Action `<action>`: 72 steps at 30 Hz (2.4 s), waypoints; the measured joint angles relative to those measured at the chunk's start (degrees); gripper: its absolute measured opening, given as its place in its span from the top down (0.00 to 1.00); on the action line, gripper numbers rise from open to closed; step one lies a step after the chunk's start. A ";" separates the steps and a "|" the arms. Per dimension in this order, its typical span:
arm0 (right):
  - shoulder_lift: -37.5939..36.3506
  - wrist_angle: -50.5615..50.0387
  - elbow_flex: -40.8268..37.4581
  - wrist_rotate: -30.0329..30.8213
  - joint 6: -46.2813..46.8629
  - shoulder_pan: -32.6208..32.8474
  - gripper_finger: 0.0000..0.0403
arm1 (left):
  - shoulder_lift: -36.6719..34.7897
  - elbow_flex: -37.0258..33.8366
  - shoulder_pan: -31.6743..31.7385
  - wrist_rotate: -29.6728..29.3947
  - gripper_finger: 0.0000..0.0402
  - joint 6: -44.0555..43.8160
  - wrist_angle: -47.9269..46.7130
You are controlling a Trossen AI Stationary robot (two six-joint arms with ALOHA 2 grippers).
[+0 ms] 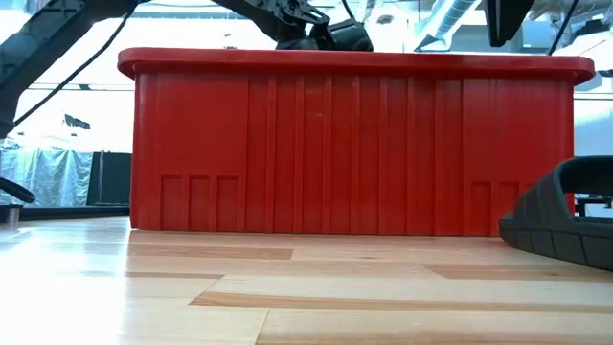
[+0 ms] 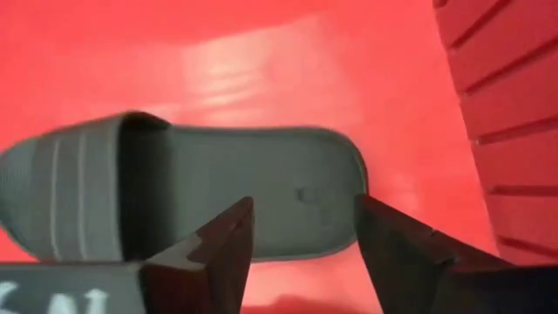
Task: Pick and place slides into bin
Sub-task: Put the black slide into the red bin
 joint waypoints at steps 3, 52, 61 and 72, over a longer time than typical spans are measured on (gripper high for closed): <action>0.00 0.00 0.00 0.02 -0.06 0.18 0.80 | 0.08 1.66 -0.09 -0.12 0.49 -0.13 -3.18; -0.02 0.04 -1.91 20.96 11.66 11.86 0.79 | -57.18 -25.67 -28.79 -37.35 0.48 -24.59 28.74; -0.02 3.33 -9.97 14.99 16.90 21.33 0.79 | -63.70 -48.53 -39.00 -41.15 0.48 -29.76 51.05; -0.04 25.11 -14.85 7.26 14.89 28.65 0.79 | -59.21 -50.24 -43.82 -45.87 0.48 -33.82 53.00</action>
